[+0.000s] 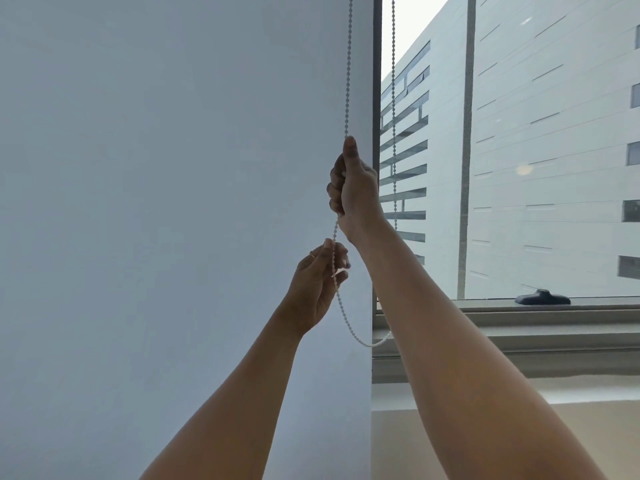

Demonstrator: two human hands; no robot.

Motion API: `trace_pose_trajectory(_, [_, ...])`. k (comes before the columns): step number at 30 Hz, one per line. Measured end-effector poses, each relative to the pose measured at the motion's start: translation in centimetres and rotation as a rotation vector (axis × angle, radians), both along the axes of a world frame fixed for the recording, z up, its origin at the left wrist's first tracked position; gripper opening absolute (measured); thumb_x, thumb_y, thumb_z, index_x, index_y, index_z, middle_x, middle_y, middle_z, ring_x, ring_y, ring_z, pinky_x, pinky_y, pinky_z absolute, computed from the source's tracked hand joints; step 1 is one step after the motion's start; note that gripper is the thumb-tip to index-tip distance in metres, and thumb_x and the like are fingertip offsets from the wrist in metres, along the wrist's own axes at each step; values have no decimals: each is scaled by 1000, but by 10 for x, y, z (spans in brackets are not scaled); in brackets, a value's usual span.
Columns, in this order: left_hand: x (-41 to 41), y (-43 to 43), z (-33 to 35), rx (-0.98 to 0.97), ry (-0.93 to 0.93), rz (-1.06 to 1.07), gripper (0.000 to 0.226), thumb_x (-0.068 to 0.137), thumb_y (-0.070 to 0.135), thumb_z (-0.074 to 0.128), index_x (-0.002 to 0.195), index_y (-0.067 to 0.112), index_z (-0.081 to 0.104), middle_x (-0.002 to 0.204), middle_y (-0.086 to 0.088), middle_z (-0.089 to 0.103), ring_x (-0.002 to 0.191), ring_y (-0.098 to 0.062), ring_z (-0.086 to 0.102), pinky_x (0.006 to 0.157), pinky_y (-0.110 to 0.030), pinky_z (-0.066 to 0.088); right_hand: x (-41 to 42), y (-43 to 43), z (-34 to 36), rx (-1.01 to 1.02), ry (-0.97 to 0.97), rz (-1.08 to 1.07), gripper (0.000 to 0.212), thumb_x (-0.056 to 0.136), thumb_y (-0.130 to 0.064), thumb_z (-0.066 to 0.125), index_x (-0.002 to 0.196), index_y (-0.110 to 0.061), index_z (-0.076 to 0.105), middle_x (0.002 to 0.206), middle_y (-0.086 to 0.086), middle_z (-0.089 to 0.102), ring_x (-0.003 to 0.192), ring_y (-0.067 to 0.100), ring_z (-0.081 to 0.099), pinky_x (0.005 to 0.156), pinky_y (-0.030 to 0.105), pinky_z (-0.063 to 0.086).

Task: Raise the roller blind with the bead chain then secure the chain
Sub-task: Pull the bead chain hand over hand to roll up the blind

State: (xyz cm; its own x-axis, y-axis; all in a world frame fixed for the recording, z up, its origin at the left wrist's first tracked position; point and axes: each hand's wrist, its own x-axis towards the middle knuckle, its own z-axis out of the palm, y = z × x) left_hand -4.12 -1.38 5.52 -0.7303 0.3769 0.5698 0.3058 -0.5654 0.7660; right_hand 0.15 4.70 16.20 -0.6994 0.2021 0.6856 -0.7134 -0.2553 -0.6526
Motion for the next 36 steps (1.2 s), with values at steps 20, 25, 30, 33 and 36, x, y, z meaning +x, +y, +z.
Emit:
trace_pose_trajectory(20, [50,9,166,108,129,94,29,98,17,40,77,7,58,36,9,34,30,-2,26,31,-14,22,18,-3,-11,-13,-8,60,50,97,-39,38,51,-21,28,32,-12,25,30,4,16,32,17,11])
trace_pose_trajectory(25, [46,2,156,164,130,92,32,98,17,39,72,8,56,37,9,32,30,-2,25,31,-14,22,15,-8,-18,18,-19,56,48,97,-38,38,53,-20,30,33,-12,27,30,3,17,31,17,12])
trace_pose_trajectory(30, [25,-4,99,143,79,108,31,98,16,38,72,10,52,37,10,31,30,-2,25,31,-13,21,-1,-9,-72,84,-121,15,46,98,-35,36,55,-19,31,35,-13,28,31,2,19,32,15,14])
trace_pose_trajectory(33, [12,-8,52,119,38,122,30,98,15,37,73,10,52,37,11,32,31,-2,25,32,-12,22,-11,-8,-115,117,-194,7,45,98,-32,36,55,-18,32,36,-13,28,31,2,20,32,13,17])
trace_pose_trajectory(36, [1,-13,3,102,-11,134,30,98,13,35,74,10,53,39,10,32,33,-2,25,34,-12,22,-14,-8,-157,189,-279,12,44,98,-31,35,56,-18,37,39,-11,29,33,2,22,35,12,19])
